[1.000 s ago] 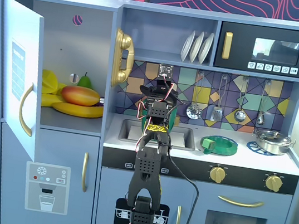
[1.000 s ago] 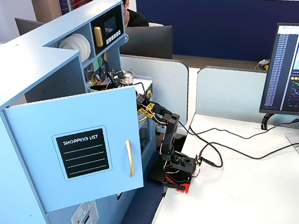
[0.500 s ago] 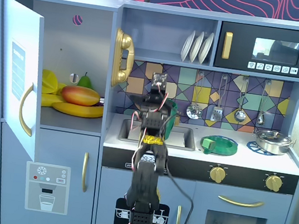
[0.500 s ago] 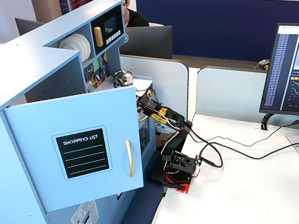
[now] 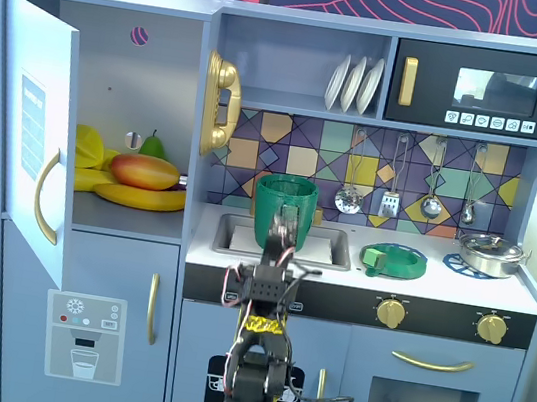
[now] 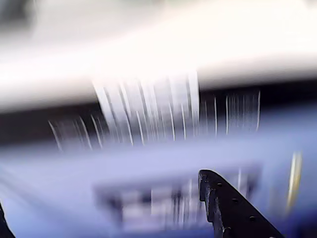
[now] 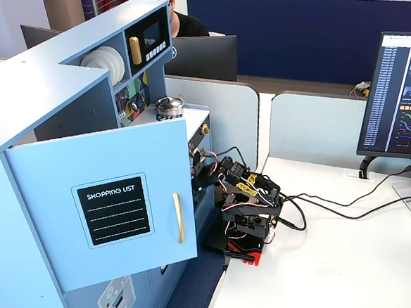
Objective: Pick up the green pineapple from the left cabinet and place it in the green recipient
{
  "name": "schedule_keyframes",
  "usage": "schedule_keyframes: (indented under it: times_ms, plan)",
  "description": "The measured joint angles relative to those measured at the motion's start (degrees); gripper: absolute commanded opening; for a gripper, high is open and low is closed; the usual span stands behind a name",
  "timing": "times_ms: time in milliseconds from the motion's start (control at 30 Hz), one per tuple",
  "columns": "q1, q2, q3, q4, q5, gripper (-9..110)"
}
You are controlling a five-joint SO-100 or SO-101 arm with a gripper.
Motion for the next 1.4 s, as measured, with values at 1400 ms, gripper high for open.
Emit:
schedule_keyframes:
  times_ms: [1400]
  plan:
    - [-3.25, 11.51, 26.19, 19.16, -1.32, 2]
